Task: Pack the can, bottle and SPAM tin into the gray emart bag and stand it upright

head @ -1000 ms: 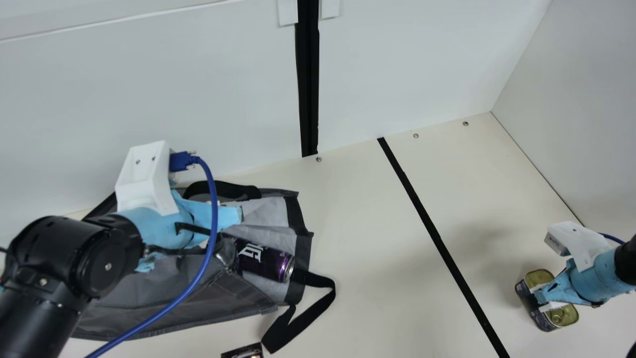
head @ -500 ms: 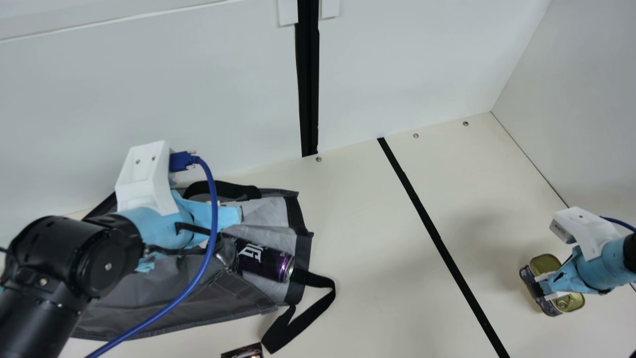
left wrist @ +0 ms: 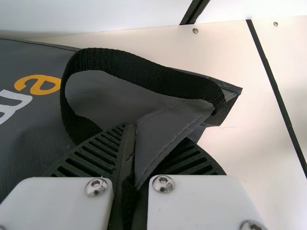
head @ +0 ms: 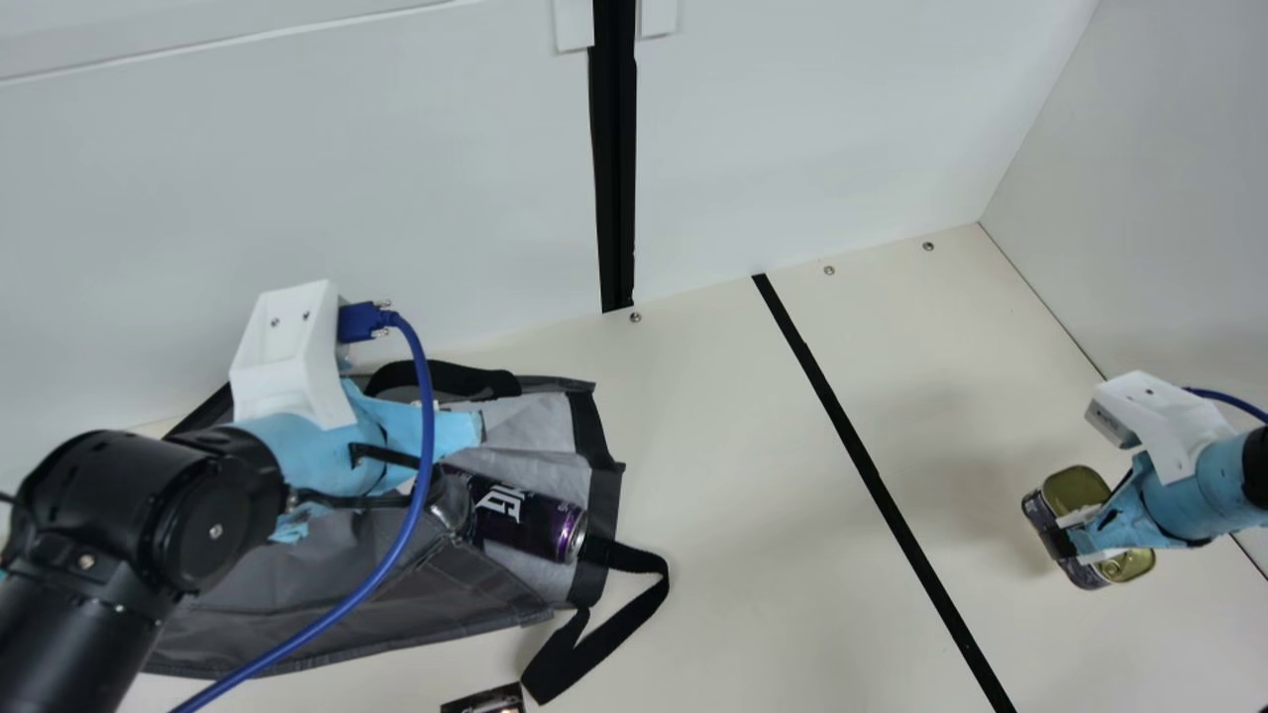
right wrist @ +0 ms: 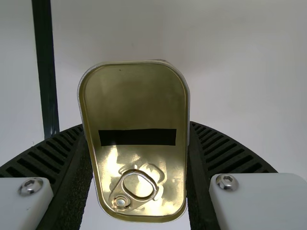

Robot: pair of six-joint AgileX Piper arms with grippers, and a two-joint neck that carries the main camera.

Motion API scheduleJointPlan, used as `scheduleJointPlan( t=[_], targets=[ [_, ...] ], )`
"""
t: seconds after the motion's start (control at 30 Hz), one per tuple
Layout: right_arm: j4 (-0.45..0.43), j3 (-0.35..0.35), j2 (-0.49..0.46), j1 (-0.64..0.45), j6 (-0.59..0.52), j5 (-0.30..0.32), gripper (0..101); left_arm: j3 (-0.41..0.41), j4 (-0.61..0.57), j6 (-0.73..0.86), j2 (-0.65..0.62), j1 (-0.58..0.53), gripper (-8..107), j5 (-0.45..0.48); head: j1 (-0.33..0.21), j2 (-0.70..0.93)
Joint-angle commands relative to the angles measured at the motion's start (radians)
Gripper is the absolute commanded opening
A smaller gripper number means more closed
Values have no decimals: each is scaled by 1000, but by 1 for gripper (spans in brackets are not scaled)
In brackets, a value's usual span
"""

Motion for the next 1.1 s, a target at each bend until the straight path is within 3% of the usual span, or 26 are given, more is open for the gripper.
scheduleJointPlan(
  t=[0.0,0.57,1.07],
  targets=[
    [5,-8,-2,11,2,8,0,0,0,0,0,0,-8,0,-24,-2],
    [12,-65,-26,161,47,52,0,0,0,0,0,0,-8,0,-24,-2],
    [-3,-104,-31,365,138,59,0,0,0,0,0,0,-8,0,-24,-2]
  ],
)
